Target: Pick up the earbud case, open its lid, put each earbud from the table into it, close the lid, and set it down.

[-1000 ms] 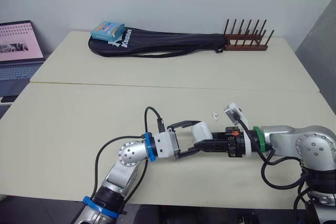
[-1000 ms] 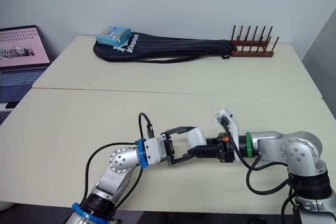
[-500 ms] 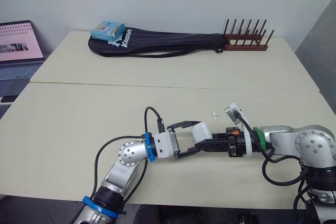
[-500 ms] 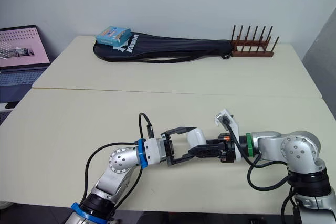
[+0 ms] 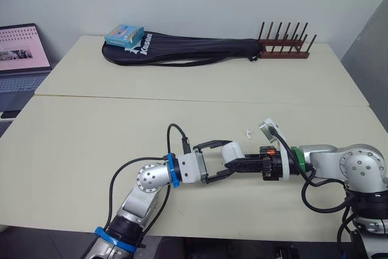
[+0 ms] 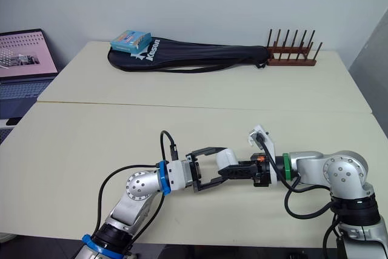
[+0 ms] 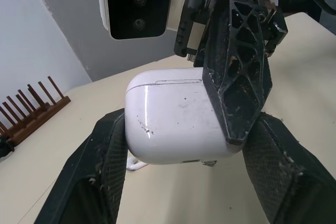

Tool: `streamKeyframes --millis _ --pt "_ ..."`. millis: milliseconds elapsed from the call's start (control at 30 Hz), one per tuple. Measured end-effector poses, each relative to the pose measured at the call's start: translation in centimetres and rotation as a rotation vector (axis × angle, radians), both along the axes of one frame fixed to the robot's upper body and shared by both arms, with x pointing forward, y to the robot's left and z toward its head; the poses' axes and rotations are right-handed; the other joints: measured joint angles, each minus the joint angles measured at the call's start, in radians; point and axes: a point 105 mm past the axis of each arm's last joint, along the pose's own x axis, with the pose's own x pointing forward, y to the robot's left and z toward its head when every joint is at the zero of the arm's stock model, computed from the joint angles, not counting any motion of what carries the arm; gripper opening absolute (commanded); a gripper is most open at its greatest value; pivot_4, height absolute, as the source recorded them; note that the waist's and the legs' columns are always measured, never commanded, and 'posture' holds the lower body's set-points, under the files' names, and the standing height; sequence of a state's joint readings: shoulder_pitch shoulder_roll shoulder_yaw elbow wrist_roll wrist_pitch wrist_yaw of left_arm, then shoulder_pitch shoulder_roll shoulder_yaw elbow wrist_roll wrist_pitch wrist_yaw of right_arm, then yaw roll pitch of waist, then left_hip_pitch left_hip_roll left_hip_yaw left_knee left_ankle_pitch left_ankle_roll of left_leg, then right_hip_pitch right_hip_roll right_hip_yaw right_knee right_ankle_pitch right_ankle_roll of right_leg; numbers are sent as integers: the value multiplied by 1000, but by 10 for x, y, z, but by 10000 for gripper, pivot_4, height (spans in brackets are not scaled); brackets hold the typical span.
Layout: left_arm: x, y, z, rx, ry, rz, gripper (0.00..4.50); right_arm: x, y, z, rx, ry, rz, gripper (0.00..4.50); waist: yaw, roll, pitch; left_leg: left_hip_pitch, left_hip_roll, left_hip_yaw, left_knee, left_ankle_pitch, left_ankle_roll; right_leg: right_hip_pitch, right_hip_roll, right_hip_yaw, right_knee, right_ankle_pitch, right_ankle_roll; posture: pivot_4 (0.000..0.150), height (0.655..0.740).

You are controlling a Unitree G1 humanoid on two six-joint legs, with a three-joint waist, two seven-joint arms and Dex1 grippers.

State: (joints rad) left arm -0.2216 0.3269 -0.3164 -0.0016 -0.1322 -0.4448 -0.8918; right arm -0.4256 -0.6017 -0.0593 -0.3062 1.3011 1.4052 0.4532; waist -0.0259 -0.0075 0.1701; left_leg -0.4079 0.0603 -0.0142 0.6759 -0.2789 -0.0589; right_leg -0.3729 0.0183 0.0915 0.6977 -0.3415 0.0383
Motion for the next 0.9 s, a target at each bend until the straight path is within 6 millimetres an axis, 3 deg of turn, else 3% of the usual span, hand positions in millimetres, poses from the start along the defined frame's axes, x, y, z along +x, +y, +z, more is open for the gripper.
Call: streamKeyframes --millis 167,200,367,467,533,700,900 --pt "1 1 0 -7 46 -7 43810 4 0 6 -15 -35 2 8192 0 0 0 0 0 0 0 0 0 0 0 0 0 0 0 1500 7274" --pt "2 2 -2 0 64 -3 45000 5 -1 7 -22 -46 -3 8192 0 0 0 0 0 0 0 0 0 0 0 0 0 0 0 1500 7274" --pt "12 22 -23 135 265 53 45000 5 -4 1 -120 -108 27 8192 -3 0 0 -1 0 -1 0 0 0 -1 1 -1 0 0 0 1500 7274" --pt "19 51 -38 289 462 121 45000 6 -14 4 -313 -293 91 8192 -4 1 2 -2 1 -6 0 0 0 -3 1 -3 0 0 0 1500 7274" --pt "23 66 -31 347 532 150 45000 7 -22 3 -436 -418 150 8191 -3 0 2 -3 1 -8 0 0 0 -4 0 -4 0 0 0 1500 7274" --pt "16 47 12 362 528 57 45000 3 -18 -6 -527 -575 302 8191 -2 0 2 -6 0 -8 1 0 0 -5 0 -4 -1 0 0 1500 7274" --pt "10 17 17 408 521 -12 45000 4 -15 -10 -567 -664 380 8192 -2 0 2 -6 0 -9 2 0 0 -5 0 -5 0 0 0 1500 7274"
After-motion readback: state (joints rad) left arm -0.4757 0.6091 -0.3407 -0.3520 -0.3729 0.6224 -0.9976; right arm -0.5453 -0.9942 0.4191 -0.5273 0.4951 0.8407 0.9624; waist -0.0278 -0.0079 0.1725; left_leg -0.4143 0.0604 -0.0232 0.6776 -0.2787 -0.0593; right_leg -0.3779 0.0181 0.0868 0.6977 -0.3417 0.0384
